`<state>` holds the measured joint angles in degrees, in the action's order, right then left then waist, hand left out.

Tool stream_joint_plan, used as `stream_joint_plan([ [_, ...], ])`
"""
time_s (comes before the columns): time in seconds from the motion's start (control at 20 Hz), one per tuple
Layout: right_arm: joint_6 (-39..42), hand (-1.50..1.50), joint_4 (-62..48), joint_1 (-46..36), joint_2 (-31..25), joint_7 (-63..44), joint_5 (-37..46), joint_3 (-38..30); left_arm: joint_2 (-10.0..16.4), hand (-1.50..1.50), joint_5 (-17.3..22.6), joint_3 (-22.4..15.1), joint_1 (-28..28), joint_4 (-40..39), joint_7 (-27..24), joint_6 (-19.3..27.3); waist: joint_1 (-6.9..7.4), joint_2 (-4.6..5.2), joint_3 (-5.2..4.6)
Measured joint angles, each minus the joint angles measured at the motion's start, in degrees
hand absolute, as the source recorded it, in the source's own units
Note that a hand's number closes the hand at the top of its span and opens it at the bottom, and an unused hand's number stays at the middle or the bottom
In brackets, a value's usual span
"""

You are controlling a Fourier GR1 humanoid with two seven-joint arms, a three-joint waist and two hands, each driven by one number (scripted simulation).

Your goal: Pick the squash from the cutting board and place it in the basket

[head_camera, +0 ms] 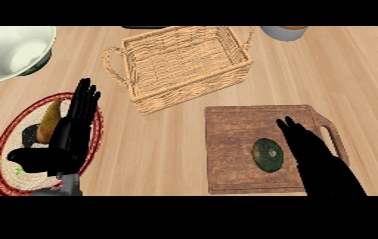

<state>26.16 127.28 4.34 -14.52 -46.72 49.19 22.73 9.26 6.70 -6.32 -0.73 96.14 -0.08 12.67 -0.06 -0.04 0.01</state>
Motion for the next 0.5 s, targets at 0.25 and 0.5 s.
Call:
stream_joint_plan([
  [0.25, -2.12, -1.50, -3.68, -0.77, 1.08, 2.50, 2.64, -0.97, -0.35, 0.00, -0.39, 0.73, 1.69, 1.38, 0.18, -1.29, 0.10, 0.00, 0.00],
  [0.5, -3.54, -1.50, -6.72, -0.69, 2.44, 4.88, 4.36, -1.57, -0.70, 0.00, -0.63, 2.66, 1.10, 0.18, -0.52, -2.96, 0.06, 0.01, -0.01],
])
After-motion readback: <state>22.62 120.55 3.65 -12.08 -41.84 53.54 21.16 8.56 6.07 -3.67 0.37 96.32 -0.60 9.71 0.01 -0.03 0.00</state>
